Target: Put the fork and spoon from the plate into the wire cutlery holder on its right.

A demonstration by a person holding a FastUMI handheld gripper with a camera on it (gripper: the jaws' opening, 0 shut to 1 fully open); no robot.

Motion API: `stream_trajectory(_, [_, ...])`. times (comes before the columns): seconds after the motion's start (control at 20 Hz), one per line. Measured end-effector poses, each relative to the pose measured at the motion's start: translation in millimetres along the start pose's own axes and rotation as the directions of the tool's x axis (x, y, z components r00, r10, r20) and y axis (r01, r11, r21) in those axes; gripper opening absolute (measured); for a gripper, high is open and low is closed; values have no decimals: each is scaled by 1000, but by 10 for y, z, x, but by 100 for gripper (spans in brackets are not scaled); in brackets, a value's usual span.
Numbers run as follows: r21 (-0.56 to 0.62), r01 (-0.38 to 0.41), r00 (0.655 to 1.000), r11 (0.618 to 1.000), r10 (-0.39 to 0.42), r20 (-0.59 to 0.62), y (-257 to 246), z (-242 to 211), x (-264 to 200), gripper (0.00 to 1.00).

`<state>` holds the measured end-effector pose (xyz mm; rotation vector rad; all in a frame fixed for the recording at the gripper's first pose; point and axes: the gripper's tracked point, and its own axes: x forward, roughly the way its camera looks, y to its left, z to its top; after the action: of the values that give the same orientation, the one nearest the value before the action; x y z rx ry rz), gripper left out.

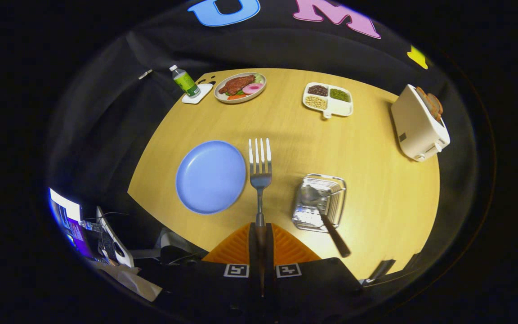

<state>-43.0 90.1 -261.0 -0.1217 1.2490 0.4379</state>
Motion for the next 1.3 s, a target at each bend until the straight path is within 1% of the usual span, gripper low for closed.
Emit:
stream_trajectory(0.15, [-54, 38, 998, 998, -41, -51, -383, 31, -187, 7])
stream_trajectory(0.25, [-99, 46, 993, 994, -57, -104, -569, 30, -233, 7])
stream_trajectory(0.35, [-131, 28, 984, 991, -51, -173, -655, -11, -203, 7])
stream_trajectory(0.45, [-149, 7, 967, 989, -44, -252, -706, -80, -132, 7])
stream_trajectory(0.5, [-177, 4, 958, 984, -54, -280, -746, -100, -90, 7])
stream_trajectory(0.65, [-295, -4, 924, 956, -109, -366, -864, -189, 52, 7])
stream_trajectory(0.75, [-346, -33, 893, 938, -127, -431, -899, -255, 120, 7])
stream_trajectory(0.9, [-422, -46, 856, 906, -182, -484, -991, -260, 203, 7])
stream_trajectory(1.1, [-429, -72, 806, 900, -201, -557, -1037, -288, 291, 7])
stream_trajectory(1.3, [-426, -87, 771, 900, -210, -601, -1073, -308, 346, 7])
